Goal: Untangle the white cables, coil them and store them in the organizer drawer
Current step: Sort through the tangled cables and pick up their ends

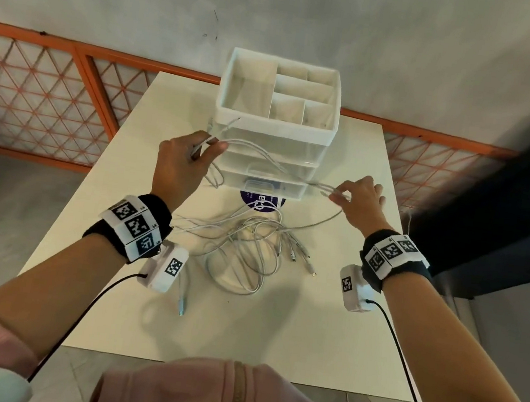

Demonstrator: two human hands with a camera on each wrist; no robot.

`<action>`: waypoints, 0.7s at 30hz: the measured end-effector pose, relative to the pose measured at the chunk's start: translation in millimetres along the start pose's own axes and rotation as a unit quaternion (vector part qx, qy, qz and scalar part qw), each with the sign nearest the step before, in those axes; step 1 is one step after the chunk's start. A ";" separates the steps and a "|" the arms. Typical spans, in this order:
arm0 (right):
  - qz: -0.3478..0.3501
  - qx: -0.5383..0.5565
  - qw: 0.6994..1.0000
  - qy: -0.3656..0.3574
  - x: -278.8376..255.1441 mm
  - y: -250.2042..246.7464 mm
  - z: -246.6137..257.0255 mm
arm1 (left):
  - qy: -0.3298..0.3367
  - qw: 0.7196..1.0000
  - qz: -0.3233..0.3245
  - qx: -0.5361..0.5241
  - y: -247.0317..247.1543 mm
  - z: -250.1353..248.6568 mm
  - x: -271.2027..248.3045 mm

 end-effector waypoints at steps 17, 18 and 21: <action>0.261 -0.033 0.951 -0.161 -51.1 116.3 7.0 | -0.013 0.997 0.068 0.046 35.4 -24.5 -8.1; 0.257 -0.032 0.954 -0.153 -50.3 117.0 8.0 | -0.015 0.997 0.069 0.045 35.0 -23.0 -8.8; 0.242 -0.016 0.960 -0.141 -46.5 115.2 13.5 | -0.017 0.996 0.073 0.046 34.7 -18.5 -12.0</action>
Point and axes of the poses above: each hand's wrist, its own x-axis towards the middle knuckle, its own y-axis out of the palm, z = x × y, the point moved 1 cm from there along x, towards the middle knuckle, and after that the axes turned 10 degrees about y, right-handed, at the moved point
